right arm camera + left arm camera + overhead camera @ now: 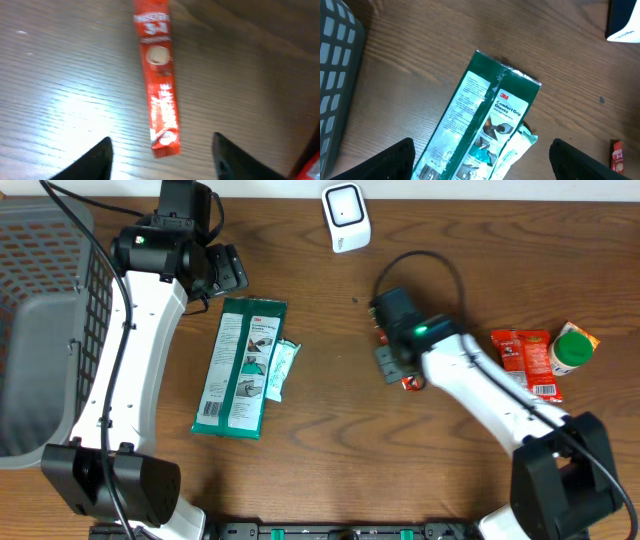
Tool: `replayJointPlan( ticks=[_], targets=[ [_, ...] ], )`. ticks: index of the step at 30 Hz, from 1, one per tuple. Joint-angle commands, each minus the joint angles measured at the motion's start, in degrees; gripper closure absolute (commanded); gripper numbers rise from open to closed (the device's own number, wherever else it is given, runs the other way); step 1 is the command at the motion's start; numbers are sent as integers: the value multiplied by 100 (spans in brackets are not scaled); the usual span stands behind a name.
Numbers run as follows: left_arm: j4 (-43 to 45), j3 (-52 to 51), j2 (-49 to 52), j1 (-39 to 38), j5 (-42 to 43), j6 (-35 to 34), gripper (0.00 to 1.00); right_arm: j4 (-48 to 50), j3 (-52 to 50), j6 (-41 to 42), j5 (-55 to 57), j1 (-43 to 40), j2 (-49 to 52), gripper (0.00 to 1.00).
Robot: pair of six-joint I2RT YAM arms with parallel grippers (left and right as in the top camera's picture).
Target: Scan the item barcode
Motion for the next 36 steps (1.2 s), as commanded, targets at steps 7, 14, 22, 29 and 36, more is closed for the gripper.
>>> replayJointPlan(
  ticks=[7, 14, 22, 29, 36],
  targets=[
    [-13, 24, -55, 20, -72, 74, 14, 116, -330, -682, -1561, -1344, 0, 82],
    [-13, 24, -55, 20, -72, 74, 14, 756, -955, -678, -1849, -1309, 0, 89],
    [-13, 24, -55, 20, -72, 74, 14, 1421, -1891, -592, -1829, -1038, 0, 89],
    [-13, 24, -55, 20, -72, 76, 14, 1346, -1875, -595, -1058, -1019, -72, 83],
    [-13, 24, -55, 20, -72, 74, 14, 560, -798, -542, -1088, -1019, -162, 58]
  ],
)
